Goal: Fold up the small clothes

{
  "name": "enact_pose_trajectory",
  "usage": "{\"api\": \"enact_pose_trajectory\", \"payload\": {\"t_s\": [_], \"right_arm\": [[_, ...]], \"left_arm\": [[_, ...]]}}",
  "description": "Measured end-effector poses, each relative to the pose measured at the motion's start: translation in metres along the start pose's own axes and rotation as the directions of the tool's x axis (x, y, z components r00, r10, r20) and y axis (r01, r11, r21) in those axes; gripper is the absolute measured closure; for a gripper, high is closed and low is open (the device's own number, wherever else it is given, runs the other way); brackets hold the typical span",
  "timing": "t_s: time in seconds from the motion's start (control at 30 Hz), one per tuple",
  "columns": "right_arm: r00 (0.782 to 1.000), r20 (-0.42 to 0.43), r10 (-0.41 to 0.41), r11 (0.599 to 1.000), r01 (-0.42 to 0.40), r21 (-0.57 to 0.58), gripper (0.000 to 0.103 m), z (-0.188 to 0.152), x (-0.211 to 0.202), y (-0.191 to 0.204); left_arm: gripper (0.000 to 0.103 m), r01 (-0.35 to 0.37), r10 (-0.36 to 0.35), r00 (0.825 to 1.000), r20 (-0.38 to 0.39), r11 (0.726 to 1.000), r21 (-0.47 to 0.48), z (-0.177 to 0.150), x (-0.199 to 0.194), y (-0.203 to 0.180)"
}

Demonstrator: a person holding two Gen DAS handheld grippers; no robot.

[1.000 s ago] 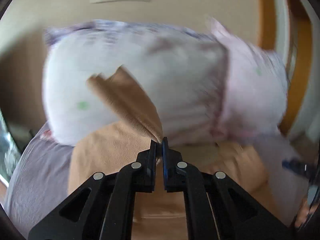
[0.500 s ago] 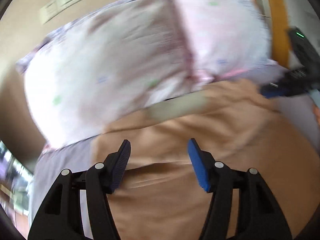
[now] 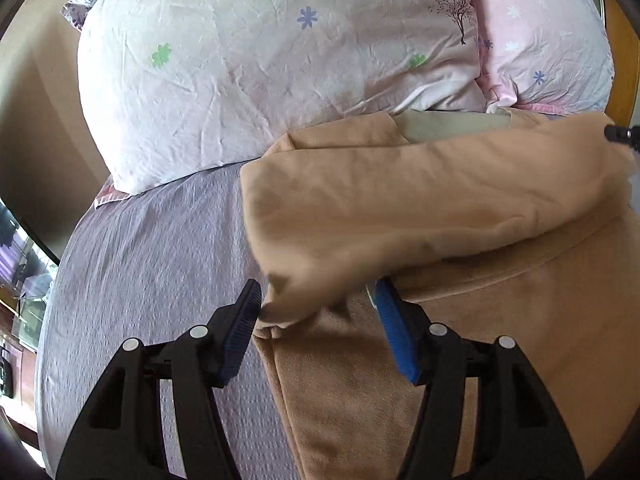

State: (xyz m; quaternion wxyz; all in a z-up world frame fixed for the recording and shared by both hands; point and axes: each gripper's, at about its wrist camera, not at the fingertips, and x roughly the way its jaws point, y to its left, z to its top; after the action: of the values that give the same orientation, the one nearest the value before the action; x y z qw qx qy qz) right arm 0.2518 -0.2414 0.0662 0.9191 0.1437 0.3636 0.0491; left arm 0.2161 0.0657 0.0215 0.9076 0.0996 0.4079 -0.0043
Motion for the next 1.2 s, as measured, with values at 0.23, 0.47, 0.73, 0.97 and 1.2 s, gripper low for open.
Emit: {"api": "enact_pose_trajectory", "payload": {"t_s": [0.23, 0.47, 0.73, 0.97, 1.2], "right_arm": [[0.98, -0.129, -0.152, 0.985, 0.16, 0.057, 0.074, -0.008, 0.025, -0.041], [0.952, -0.043, 0.304, 0.951, -0.306, -0.054, 0.026, -0.066, -0.106, -0.032], [0.801, -0.303, 0.517, 0.818, -0.566, -0.099, 0.014, -0.209, -0.191, -0.056], [0.797, -0.372, 0.476, 0.874, -0.477, 0.096, 0.014, -0.262, -0.172, -0.097], [0.737, -0.352, 0.577, 0.816, -0.538, 0.21, 0.031, -0.274, -0.123, -0.096]], "left_arm": [[0.042, 0.041, -0.041, 0.999, 0.008, 0.999, -0.022, -0.006, -0.012, 0.007], [0.041, 0.379, -0.371, 0.925, 0.084, 0.92, -0.103, -0.068, -0.104, 0.056], [0.037, 0.631, -0.624, 0.774, 0.109, 0.743, -0.225, -0.196, -0.163, 0.094], [0.035, 0.66, -0.69, 0.723, 0.021, 0.681, -0.317, -0.242, -0.134, 0.08], [0.037, 0.674, -0.731, 0.682, 0.023, 0.617, -0.405, -0.237, -0.099, 0.064]]}}
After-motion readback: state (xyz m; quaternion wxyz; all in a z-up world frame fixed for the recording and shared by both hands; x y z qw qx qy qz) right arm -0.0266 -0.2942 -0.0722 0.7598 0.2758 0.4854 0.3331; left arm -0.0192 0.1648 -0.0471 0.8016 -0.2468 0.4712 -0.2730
